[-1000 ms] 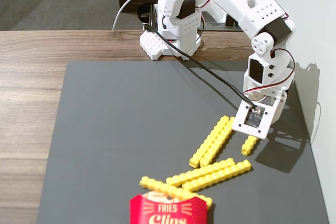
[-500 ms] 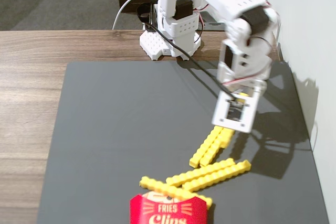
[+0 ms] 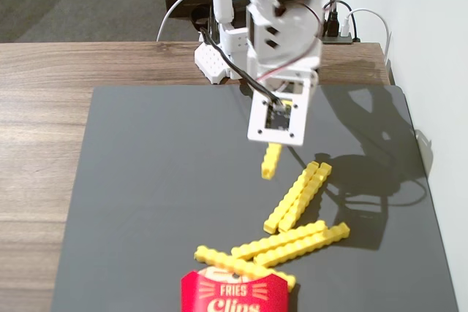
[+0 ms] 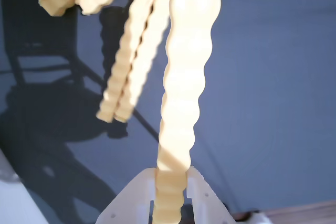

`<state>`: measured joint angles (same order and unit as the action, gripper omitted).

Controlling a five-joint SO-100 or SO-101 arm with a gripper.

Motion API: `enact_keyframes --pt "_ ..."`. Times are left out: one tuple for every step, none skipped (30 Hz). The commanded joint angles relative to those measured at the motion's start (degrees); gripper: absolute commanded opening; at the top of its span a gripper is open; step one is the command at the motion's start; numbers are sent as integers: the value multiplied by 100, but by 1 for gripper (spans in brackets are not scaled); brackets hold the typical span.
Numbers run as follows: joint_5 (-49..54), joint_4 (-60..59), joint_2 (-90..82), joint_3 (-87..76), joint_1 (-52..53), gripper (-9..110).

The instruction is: Grab a fry

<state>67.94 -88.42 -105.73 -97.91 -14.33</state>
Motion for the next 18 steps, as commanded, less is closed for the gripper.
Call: enact_keyframes --pt "483 -202 -501 9 316 1" --pt "624 -237 -598 -26 413 1" --pt "765 -264 -694 -70 527 1" --pt "914 -281 -791 -123 650 1" --pt "1099 -299 -905 -185 791 1" --pt "1248 -325 -984 -211 923 1" --pt "1371 -360 -1011 -211 1028 1" --pt "1450 -369 -1037 -211 1116 1" --pt "1512 -378 -1037 -211 1187 1" --pt "1556 -387 -1028 -211 1230 1" --pt "1573 -387 -1020 -211 1257 1" --pt "1582 -387 -1011 -220 1274 1" --pt "1600 -387 -1011 -237 1283 1" --pt "1608 -387 -1011 -264 1283 1" --pt "1608 -387 -1011 -281 1283 1" --pt "1608 -378 -1020 -308 1283 1" --pt "1608 -369 -1028 -334 1283 1" --pt "1608 -369 -1037 -352 1283 1"
